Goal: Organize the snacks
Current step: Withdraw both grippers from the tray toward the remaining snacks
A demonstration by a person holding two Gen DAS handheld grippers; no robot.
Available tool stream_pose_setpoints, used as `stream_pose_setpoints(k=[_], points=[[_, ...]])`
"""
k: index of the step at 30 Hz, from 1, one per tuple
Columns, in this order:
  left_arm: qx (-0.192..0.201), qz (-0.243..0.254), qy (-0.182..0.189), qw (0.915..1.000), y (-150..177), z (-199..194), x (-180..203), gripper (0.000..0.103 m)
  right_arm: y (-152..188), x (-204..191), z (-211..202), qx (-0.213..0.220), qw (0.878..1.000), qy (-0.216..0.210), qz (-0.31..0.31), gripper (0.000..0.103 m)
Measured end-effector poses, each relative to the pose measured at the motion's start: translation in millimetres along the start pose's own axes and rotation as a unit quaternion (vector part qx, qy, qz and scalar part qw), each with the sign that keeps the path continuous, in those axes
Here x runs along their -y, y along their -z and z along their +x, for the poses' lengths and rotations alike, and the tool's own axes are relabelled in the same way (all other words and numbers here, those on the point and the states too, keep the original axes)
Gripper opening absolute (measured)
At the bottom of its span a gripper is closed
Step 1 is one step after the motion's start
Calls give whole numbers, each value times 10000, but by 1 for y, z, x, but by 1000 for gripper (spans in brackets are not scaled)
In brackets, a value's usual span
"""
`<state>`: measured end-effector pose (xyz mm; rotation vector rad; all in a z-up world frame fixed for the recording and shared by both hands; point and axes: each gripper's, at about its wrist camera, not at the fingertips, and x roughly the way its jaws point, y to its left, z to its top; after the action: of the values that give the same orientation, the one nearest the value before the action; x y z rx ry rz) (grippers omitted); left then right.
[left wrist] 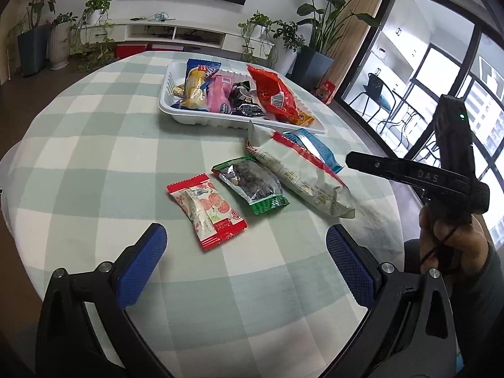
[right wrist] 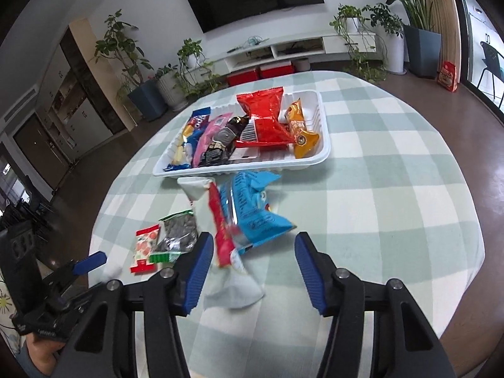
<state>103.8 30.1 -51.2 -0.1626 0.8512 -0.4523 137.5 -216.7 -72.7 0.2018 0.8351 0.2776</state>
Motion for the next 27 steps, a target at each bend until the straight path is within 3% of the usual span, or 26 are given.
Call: stream_pose_setpoints(k=[10,19,23,27], points=[[-126,-18,82,9999,-3,11,0,103,-21,5,45,-476,9988,79,-87,56],[-175,-169,-74,9997,-9,18,-17,103,-11,-10,45,-715,9964,116,-444,57],[-174,-160,-134,9996,-11,19,-22,103,-7,-8,27,-486,9971,501,-312,57],[-259,-138,-197,9994,-15,25,-24,103,-9,-22,4,-172,9987,269,-398,57]])
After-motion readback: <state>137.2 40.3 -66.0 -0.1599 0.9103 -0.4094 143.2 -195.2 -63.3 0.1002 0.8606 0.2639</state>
